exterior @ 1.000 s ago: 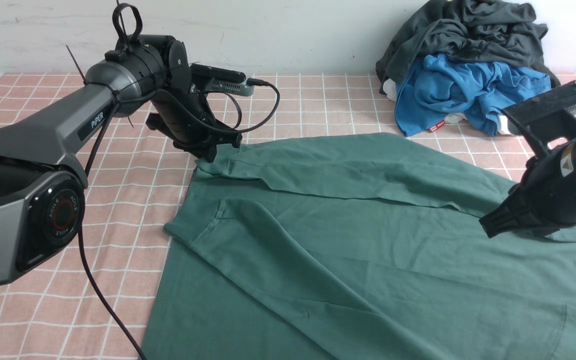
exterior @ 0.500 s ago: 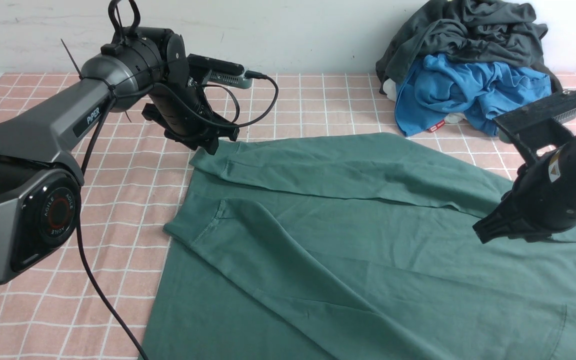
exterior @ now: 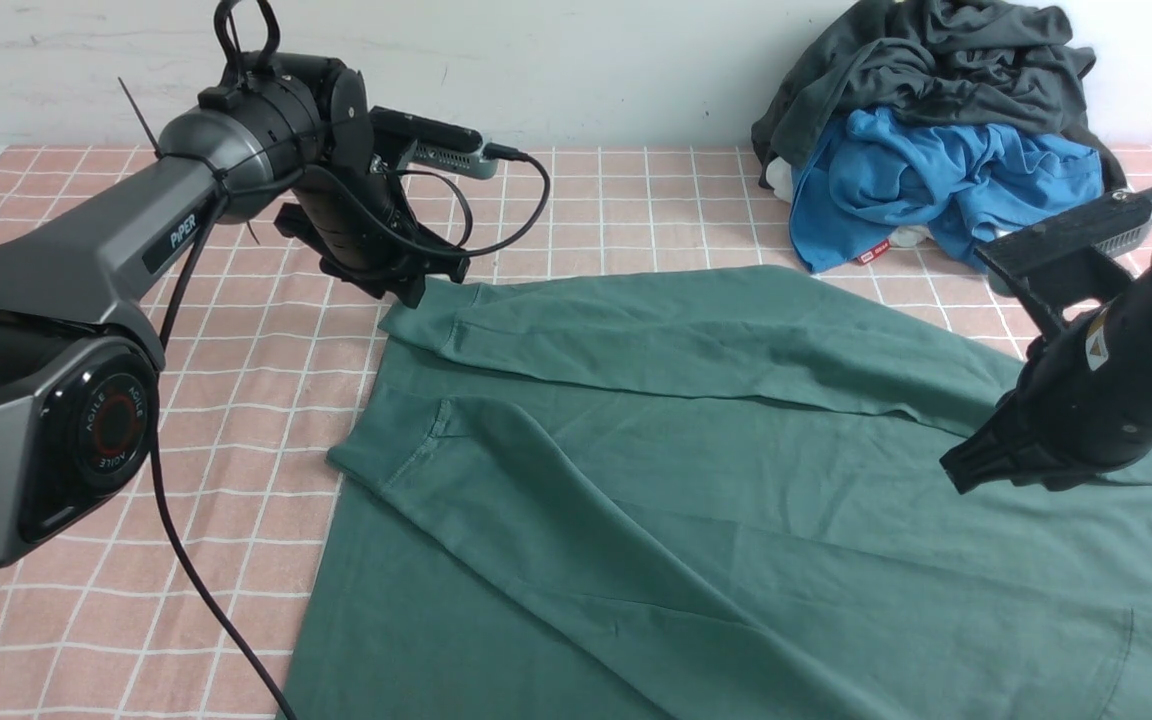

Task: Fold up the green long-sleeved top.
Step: Use the left arm to clamp the cuff farthest from it

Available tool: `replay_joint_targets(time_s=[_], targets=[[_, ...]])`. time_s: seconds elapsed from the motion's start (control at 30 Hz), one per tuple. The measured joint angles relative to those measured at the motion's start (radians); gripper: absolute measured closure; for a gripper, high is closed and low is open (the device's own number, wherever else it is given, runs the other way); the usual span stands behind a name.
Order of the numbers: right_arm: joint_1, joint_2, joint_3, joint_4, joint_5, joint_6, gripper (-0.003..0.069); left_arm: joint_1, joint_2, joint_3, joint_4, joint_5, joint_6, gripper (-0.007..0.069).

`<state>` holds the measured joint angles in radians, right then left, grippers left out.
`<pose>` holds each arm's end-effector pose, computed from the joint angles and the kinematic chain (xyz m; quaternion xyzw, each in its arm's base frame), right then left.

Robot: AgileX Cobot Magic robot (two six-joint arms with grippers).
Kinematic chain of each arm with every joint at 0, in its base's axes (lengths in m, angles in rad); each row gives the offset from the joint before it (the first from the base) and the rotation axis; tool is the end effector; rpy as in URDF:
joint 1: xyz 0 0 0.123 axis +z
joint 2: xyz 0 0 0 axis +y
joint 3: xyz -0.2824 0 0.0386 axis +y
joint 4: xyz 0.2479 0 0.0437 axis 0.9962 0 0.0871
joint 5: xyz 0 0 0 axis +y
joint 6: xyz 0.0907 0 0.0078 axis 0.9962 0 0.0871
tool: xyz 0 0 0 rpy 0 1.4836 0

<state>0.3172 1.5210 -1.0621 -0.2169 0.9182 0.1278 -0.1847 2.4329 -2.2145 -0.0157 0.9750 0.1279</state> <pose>0.2821 0.0762 0.2504 -0.1459 0.9749 -0.0613 0.1566 0.5224 -0.0988 0.1850 0.1487 0.9617 -0.0139 0.2299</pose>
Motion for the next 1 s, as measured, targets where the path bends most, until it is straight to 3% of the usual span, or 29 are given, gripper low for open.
replay_joint_targets(time_s=[0.53, 0.9, 1.0], targets=[[0.000, 0.000, 0.000, 0.000, -0.002, 0.000, 0.0635, 0.018, 0.036, 0.000, -0.085, 0.045, 0.000, 0.0391], [0.000, 0.000, 0.000, 0.000, -0.002, 0.000, 0.0635, 0.017, 0.012, 0.000, -0.082, 0.045, 0.007, 0.0597], [0.000, 0.000, 0.000, 0.000, -0.002, -0.004, 0.0635, 0.017, 0.011, 0.000, -0.084, 0.045, 0.023, 0.0608]])
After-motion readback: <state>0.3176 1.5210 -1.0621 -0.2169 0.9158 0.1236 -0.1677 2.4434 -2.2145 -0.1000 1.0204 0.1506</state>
